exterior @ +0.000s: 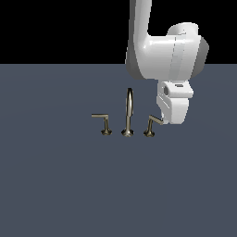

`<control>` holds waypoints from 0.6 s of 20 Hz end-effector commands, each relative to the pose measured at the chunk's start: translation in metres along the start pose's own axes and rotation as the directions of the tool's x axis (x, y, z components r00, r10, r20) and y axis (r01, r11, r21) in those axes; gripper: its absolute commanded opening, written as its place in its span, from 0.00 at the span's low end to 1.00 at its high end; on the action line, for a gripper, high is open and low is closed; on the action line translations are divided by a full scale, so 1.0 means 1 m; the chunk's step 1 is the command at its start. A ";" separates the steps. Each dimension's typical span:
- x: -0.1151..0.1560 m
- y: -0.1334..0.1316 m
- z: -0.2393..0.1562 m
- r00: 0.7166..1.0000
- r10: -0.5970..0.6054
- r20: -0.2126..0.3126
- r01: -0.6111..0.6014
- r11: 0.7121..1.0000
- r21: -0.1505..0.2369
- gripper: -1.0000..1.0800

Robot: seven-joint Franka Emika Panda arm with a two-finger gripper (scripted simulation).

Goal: Turn on the faucet by rotating a designated handle.

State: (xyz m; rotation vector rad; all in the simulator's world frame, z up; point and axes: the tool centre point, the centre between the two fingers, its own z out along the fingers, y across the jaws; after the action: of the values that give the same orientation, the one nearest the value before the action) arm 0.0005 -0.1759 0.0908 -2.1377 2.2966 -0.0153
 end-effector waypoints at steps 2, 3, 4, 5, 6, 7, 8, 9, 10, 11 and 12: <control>-0.004 0.002 0.000 1.000 -0.001 0.000 0.001 1.000 0.000 0.00; -0.007 0.005 0.000 1.000 -0.001 0.000 0.001 1.000 -0.001 0.00; -0.010 0.007 0.000 1.000 -0.001 0.001 0.001 1.000 -0.002 0.00; -0.013 0.009 0.000 1.000 -0.001 0.001 0.001 1.000 -0.003 0.00; -0.017 0.012 0.000 1.000 -0.001 0.001 0.001 1.000 -0.003 0.00; -0.020 0.014 -0.001 1.000 -0.001 0.002 0.001 1.000 -0.004 0.00; -0.023 0.017 -0.001 1.000 -0.001 0.002 0.001 1.000 -0.005 0.00; -0.027 0.019 -0.001 1.000 -0.001 0.002 0.001 1.000 -0.006 0.00; -0.030 0.022 -0.001 1.000 -0.001 0.002 0.001 1.000 -0.007 0.00; -0.034 0.024 -0.001 1.000 -0.001 0.003 0.001 1.000 -0.008 0.00; -0.037 0.026 -0.001 1.000 -0.001 0.003 0.001 1.000 -0.008 0.00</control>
State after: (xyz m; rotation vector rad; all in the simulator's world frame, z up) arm -0.0221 -0.1570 0.0909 -2.1171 2.3241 -0.0140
